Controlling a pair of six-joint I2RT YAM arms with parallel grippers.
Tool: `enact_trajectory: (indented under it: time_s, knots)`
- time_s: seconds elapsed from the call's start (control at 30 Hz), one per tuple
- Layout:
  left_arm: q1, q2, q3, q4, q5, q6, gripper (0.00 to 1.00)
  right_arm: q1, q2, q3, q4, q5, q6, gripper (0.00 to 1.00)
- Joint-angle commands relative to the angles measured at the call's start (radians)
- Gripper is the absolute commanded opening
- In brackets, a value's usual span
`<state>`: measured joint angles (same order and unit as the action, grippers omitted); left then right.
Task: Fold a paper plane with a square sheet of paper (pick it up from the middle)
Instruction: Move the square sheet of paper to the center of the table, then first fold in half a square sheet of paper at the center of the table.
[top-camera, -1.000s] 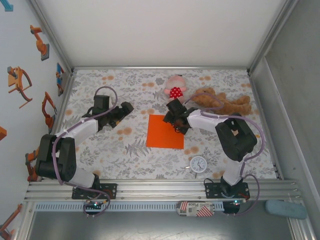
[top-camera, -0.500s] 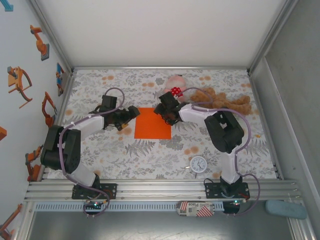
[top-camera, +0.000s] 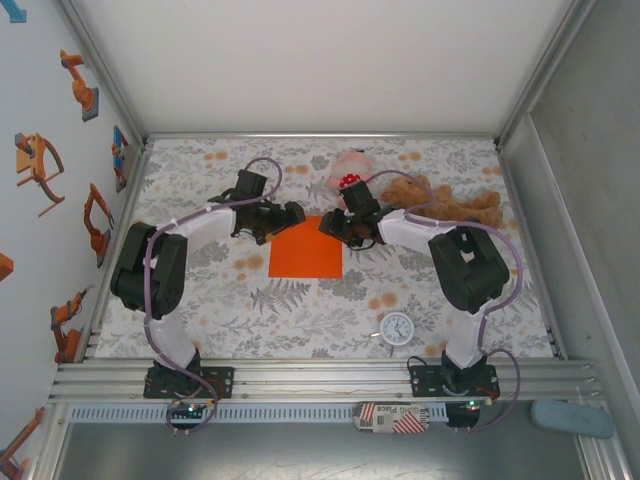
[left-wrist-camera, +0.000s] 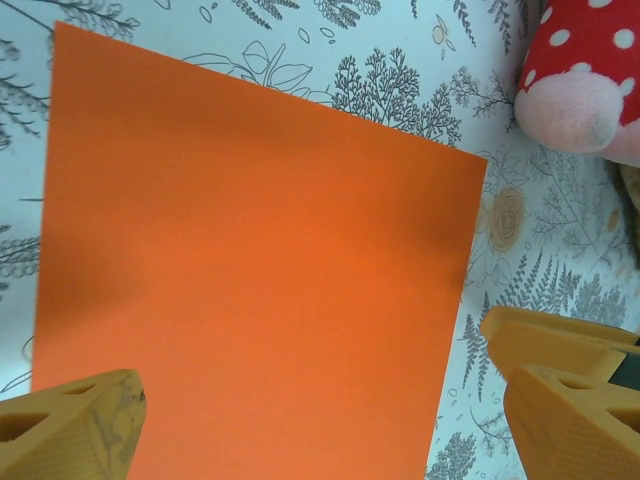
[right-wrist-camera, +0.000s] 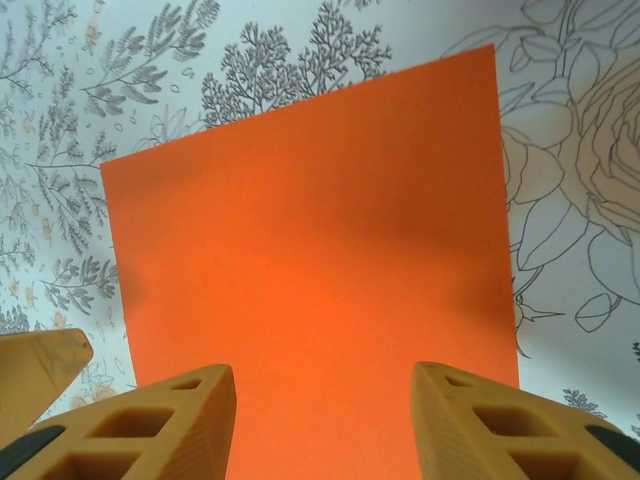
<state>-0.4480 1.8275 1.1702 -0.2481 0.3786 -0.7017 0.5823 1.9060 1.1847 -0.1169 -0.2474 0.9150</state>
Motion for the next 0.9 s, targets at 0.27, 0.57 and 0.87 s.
enact_trajectory:
  time_s: [0.27,0.57,0.87]
  knots:
    - [-0.029,0.092,0.069,-0.069,0.0,0.022,0.93,-0.016,0.058,0.034,-0.089,-0.018,-0.1,0.47]
    - [-0.029,0.11,0.002,0.004,0.009,-0.022,0.94,-0.019,0.104,0.037,-0.1,-0.032,-0.115,0.47]
    - [-0.019,0.089,-0.058,0.077,0.012,-0.039,0.96,-0.018,0.133,0.042,-0.071,-0.062,-0.102,0.43]
